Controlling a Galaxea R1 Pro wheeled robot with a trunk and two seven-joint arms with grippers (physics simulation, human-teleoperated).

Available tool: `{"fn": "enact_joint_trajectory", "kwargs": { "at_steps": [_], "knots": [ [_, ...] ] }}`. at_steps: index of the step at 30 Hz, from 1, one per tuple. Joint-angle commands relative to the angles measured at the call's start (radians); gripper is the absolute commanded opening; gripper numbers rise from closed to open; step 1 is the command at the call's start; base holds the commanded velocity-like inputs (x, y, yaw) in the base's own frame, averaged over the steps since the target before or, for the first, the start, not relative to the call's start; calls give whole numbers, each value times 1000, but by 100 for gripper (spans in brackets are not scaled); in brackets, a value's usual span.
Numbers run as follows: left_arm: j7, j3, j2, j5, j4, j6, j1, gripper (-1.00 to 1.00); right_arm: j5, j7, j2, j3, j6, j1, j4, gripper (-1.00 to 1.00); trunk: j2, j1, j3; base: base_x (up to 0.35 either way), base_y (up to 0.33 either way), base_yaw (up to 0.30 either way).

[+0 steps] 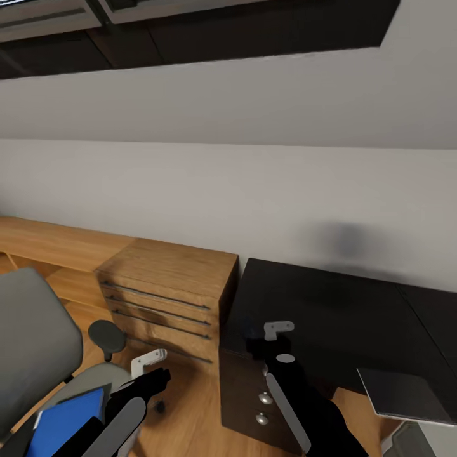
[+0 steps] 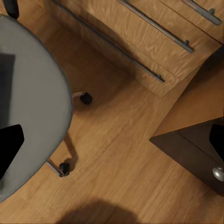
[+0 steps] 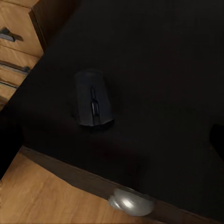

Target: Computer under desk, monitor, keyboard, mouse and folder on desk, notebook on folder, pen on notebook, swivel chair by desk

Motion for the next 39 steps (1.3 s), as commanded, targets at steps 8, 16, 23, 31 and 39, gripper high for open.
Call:
{"fn": "enact_joint_trajectory", "kwargs": {
  "at_steps": [8,16,23,31,39],
  "knots": [
    [6,-2,1,4,-1,5,-2,100,-9,-10,-1,2,2,-1,3,100,-1,0,-2,52,0,257],
    [3,-5,1,3,-3,5,-2,100,-6,-10,-5,2,-58,-1,6,100,-1,0,-3,2,0,91],
    [3,-52,1,3,-20,2,-2,100,19,6,-48,1,-141,-2,61,100,-1,0,-3,23,0,2],
    [9,-82,6,3,-140,3,-2,100,79,143,-56,-3,-260,-255,478,100,-1,0,-3,0,0,0],
    [11,-139,8,3,-164,1,-2,100,43,210,-52,-7,-377,-503,856,100,-1,0,-3,0,0,0]
  ]
}}
